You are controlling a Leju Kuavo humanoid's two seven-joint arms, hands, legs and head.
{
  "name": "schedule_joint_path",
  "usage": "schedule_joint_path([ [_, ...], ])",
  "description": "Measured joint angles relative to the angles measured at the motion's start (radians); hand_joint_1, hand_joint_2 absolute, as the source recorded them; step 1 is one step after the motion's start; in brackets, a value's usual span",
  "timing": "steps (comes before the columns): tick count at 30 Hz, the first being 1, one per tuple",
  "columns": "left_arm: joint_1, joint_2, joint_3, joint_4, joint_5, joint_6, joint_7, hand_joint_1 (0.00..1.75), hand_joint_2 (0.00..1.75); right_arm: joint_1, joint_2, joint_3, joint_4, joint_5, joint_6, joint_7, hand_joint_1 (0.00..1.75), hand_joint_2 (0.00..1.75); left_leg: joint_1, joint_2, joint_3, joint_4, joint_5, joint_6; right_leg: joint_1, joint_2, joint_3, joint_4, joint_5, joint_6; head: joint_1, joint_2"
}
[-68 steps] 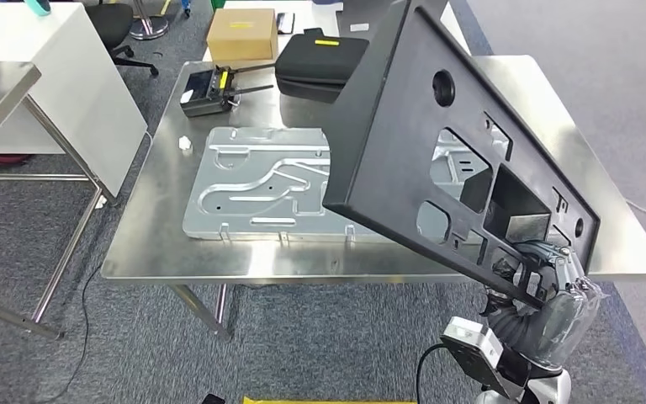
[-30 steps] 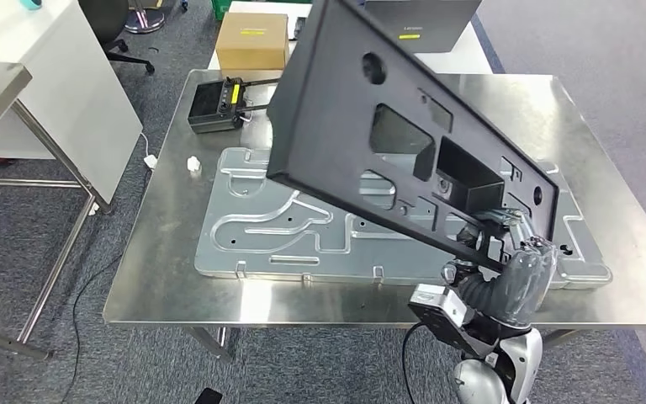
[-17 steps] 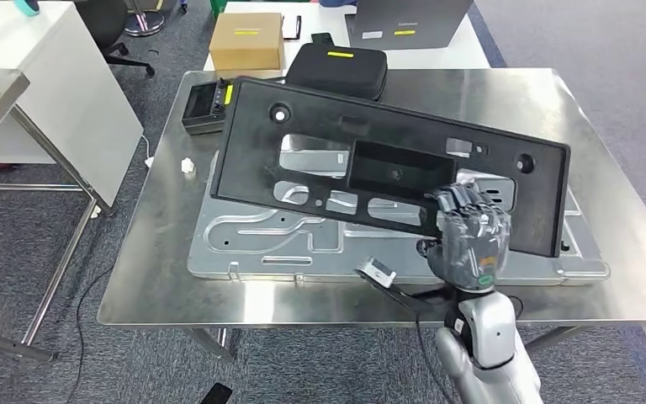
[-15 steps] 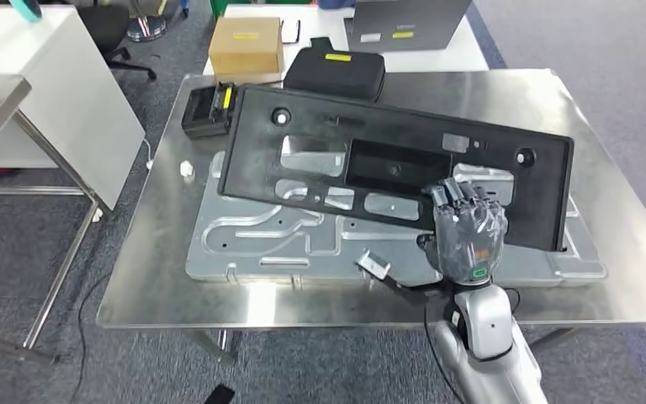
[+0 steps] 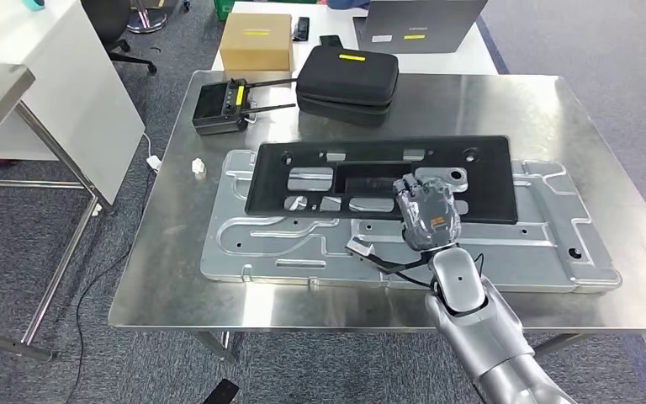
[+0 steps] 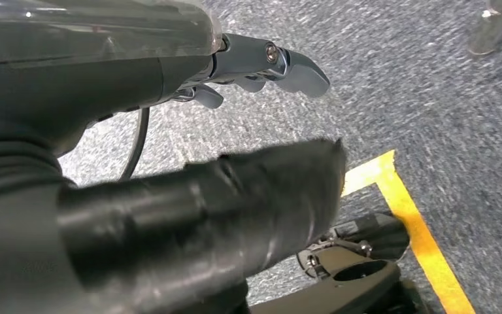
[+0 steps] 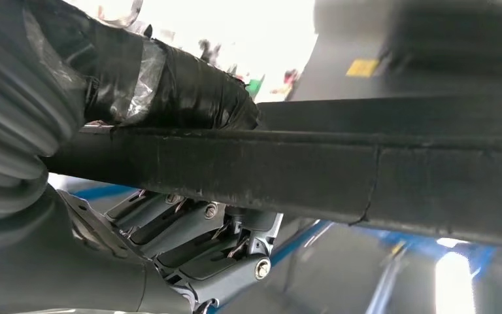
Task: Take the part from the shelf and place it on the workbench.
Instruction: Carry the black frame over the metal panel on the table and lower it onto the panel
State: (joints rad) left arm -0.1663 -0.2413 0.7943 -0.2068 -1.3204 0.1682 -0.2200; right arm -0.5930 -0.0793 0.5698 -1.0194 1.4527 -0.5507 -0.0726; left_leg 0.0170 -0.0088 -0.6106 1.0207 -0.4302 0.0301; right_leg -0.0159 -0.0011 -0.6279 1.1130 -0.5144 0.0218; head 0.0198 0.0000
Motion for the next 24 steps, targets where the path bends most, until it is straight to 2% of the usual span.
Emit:
schedule_joint_path([
  [2, -0.001, 0.0, -0.007, 0.0, 0.0, -0.001, -0.002, 0.0, 0.0, -0.007, 0.003, 0.011, 0.059, -0.042, 0.019, -0.029, 1.69, 1.75, -0.002, 0.0, 0.0, 0.0, -0.001, 0.005, 0.0, 0.0, -0.063, 0.128, -0.054, 0.004, 0.0, 0.0],
  [3, -0.001, -0.001, -0.009, 0.0, 0.0, -0.001, -0.002, 0.0, 0.0, -0.008, 0.004, 0.016, 0.087, -0.059, 0.029, -0.037, 1.68, 1.75, -0.003, 0.0, 0.0, 0.0, -0.002, 0.006, 0.0, 0.0, -0.091, 0.177, -0.066, 0.005, 0.0, 0.0],
  [4, -0.001, -0.001, -0.01, 0.0, 0.0, -0.002, -0.002, 0.0, 0.0, -0.008, 0.006, 0.02, 0.114, -0.076, 0.039, -0.044, 1.68, 1.75, -0.004, -0.001, 0.001, 0.001, -0.003, 0.007, 0.0, 0.0, -0.104, 0.195, -0.06, 0.004, 0.0, 0.0],
  [5, 0.0, -0.001, -0.011, 0.0, 0.0, -0.002, -0.002, 0.0, 0.0, -0.01, 0.008, 0.023, 0.136, -0.093, 0.049, -0.051, 1.68, 1.75, -0.005, -0.001, 0.004, 0.001, -0.005, 0.007, 0.0, 0.0, -0.099, 0.174, -0.035, 0.002, 0.0, 0.0],
  [7, 0.0, -0.002, -0.015, 0.0, 0.0, -0.001, -0.002, 0.0, 0.0, -0.016, 0.011, 0.026, 0.173, -0.124, 0.063, -0.062, 1.69, 1.75, -0.006, -0.003, 0.01, 0.001, -0.009, 0.005, 0.003, 0.0, -0.042, 0.046, 0.037, -0.009, 0.0, 0.0],
  [8, -0.001, -0.002, -0.018, 0.0, 0.0, -0.001, -0.001, 0.0, 0.0, -0.019, 0.012, 0.027, 0.188, -0.136, 0.065, -0.068, 1.67, 1.75, -0.008, -0.003, 0.011, 0.002, -0.011, 0.002, 0.006, 0.0, -0.014, -0.017, 0.06, -0.014, 0.0, 0.0],
  [9, -0.001, -0.003, -0.021, 0.0, 0.0, -0.001, -0.001, 0.0, 0.0, -0.022, 0.013, 0.027, 0.2, -0.146, 0.066, -0.072, 1.64, 1.75, -0.009, -0.003, 0.011, 0.002, -0.012, -0.001, 0.009, 0.001, 0.006, -0.058, 0.071, -0.019, 0.0, 0.0],
  [10, -0.002, -0.004, -0.023, 0.0, 0.0, -0.001, -0.001, 0.0, 0.0, -0.024, 0.014, 0.028, 0.211, -0.155, 0.065, -0.076, 1.6, 1.75, -0.01, -0.003, 0.011, 0.001, -0.012, -0.006, 0.012, 0.001, 0.014, -0.076, 0.07, -0.022, 0.0, 0.0],
  [12, -0.002, -0.005, -0.026, 0.0, 0.001, -0.001, 0.0, 0.0, 0.0, -0.025, 0.016, 0.028, 0.225, -0.174, 0.06, -0.083, 0.86, 1.75, -0.012, -0.002, 0.014, -0.003, -0.012, -0.016, 0.012, 0.003, 0.017, -0.083, 0.071, -0.027, -0.001, 0.0],
  [14, -0.002, -0.004, -0.028, 0.0, 0.002, 0.0, 0.001, 0.0, 0.0, -0.026, 0.019, 0.028, 0.233, -0.194, 0.055, -0.09, 0.08, 1.75, -0.013, 0.0, 0.007, 0.019, -0.032, -0.025, 0.006, 0.001, 0.026, -0.095, 0.075, -0.038, -0.002, 0.0],
  [15, -0.002, -0.004, -0.028, 0.0, 0.003, 0.001, 0.001, 0.0, 0.0, -0.025, 0.021, 0.028, 0.235, -0.202, 0.051, -0.092, 0.0, 1.75, -0.012, 0.001, -0.01, 0.059, -0.056, -0.029, 0.002, -0.001, 0.031, -0.1, 0.076, -0.043, -0.002, 0.0],
  [17, -0.001, -0.004, -0.028, 0.0, 0.004, 0.001, 0.002, 0.0, 0.0, -0.02, 0.022, 0.027, 0.24, -0.213, 0.04, -0.093, 0.0, 0.87, -0.007, 0.002, -0.07, 0.188, -0.12, -0.036, 0.002, -0.005, 0.034, -0.102, 0.077, -0.049, -0.004, 0.0],
  [18, 0.001, -0.004, -0.028, 0.0, 0.005, 0.001, 0.003, 0.0, 0.0, -0.015, 0.022, 0.027, 0.241, -0.217, 0.03, -0.092, 0.0, 0.44, -0.005, 0.002, -0.098, 0.246, -0.141, -0.039, 0.003, -0.005, 0.033, -0.101, 0.076, -0.05, -0.004, 0.0],
  [19, 0.003, -0.004, -0.029, 0.0, 0.007, 0.002, 0.003, 0.0, 0.0, -0.009, 0.023, 0.027, 0.241, -0.219, 0.018, -0.09, 0.0, 0.0, -0.004, 0.002, -0.113, 0.275, -0.144, -0.042, 0.002, -0.005, 0.033, -0.1, 0.075, -0.05, -0.004, 0.0],
  [20, 0.004, -0.004, -0.029, 0.0, 0.009, 0.002, 0.003, 0.0, 0.0, -0.004, 0.023, 0.026, 0.239, -0.22, 0.003, -0.087, 0.0, 0.0, -0.002, 0.003, -0.108, 0.265, -0.127, -0.044, 0.002, -0.004, 0.033, -0.098, 0.074, -0.048, -0.004, 0.0],
  [21, 0.005, -0.003, -0.029, 0.0, 0.011, 0.003, 0.003, 0.0, 0.0, 0.001, 0.023, 0.025, 0.234, -0.219, -0.013, -0.084, 0.0, 0.0, 0.0, 0.003, -0.084, 0.217, -0.094, -0.044, 0.001, -0.002, 0.033, -0.095, 0.072, -0.046, -0.004, 0.0],
  [22, 0.004, -0.003, -0.03, 0.0, 0.012, 0.004, 0.003, 0.0, 0.0, 0.006, 0.023, 0.023, 0.226, -0.217, -0.03, -0.082, 0.0, 0.0, 0.003, 0.003, -0.05, 0.145, -0.061, -0.044, 0.0, -0.001, 0.033, -0.09, 0.069, -0.042, -0.004, 0.0],
  [24, 0.002, -0.003, -0.033, 0.0, 0.014, 0.004, 0.003, 0.0, 0.0, 0.016, 0.023, 0.017, 0.199, -0.211, -0.061, -0.083, 0.0, 0.0, 0.002, 0.003, 0.004, 0.035, -0.024, -0.039, 0.003, 0.002, 0.029, -0.079, 0.063, -0.031, -0.003, 0.0],
])
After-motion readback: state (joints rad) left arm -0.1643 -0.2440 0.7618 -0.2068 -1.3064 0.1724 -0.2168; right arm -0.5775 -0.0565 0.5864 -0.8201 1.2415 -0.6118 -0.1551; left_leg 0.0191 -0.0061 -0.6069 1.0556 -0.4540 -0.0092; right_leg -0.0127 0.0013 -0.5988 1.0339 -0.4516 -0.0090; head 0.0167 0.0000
